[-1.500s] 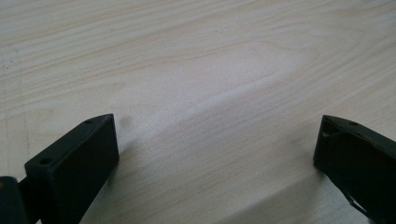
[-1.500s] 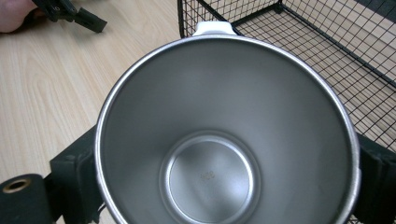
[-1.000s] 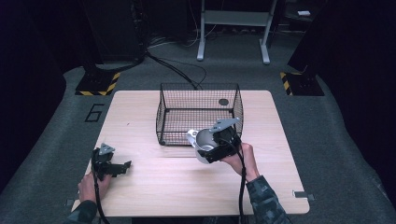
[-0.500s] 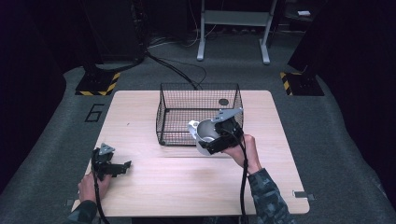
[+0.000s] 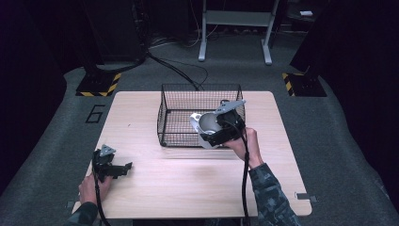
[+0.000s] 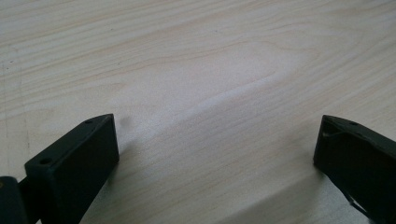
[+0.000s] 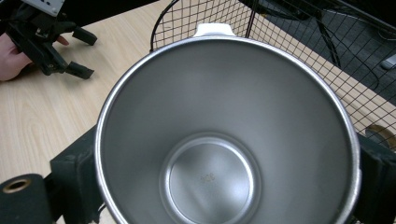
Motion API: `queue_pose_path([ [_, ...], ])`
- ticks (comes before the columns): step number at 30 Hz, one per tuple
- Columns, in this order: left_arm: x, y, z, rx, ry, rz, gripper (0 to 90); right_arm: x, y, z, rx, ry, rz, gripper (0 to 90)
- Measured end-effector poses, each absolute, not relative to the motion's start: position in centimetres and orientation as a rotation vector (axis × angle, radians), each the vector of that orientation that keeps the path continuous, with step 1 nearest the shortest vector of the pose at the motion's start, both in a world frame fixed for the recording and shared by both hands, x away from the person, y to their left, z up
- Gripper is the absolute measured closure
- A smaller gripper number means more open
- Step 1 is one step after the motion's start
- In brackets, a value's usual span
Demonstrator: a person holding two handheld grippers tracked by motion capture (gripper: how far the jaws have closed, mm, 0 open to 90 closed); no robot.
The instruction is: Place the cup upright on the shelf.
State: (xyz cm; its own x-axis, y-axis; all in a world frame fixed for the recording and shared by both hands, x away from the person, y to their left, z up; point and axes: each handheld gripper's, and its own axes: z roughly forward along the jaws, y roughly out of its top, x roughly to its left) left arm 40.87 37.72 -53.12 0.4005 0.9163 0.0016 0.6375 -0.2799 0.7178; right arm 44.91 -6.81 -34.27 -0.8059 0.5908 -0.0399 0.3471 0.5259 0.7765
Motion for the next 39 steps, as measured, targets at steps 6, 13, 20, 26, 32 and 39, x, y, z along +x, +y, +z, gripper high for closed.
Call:
queue_pose_path([
  [6,40.9,37.7,-53.1,2.02,1.321,0.561,0.0,45.7,-6.7,-33.8,0.8,2.456,1.154,6.7],
  [13,40.9,37.7,-53.1,2.02,1.321,0.561,0.0,46.9,-6.4,-33.5,0.825,2.432,1.14,6.7],
  [20,40.9,37.7,-53.1,2.02,1.321,0.561,0.0,48.0,-6.2,-33.4,0.848,2.43,1.125,6.6],
  [26,40.9,37.7,-53.1,2.02,1.321,0.561,0.0,48.9,-6.0,-33.4,0.864,2.42,1.11,6.6],
  [32,40.9,37.7,-53.1,2.02,1.321,0.561,0.0,50.0,-5.9,-33.7,0.862,2.412,1.09,6.6],
  [39,40.9,37.7,-53.1,2.02,1.321,0.561,0.0,51.2,-5.7,-34.4,0.911,2.403,1.075,6.6],
])
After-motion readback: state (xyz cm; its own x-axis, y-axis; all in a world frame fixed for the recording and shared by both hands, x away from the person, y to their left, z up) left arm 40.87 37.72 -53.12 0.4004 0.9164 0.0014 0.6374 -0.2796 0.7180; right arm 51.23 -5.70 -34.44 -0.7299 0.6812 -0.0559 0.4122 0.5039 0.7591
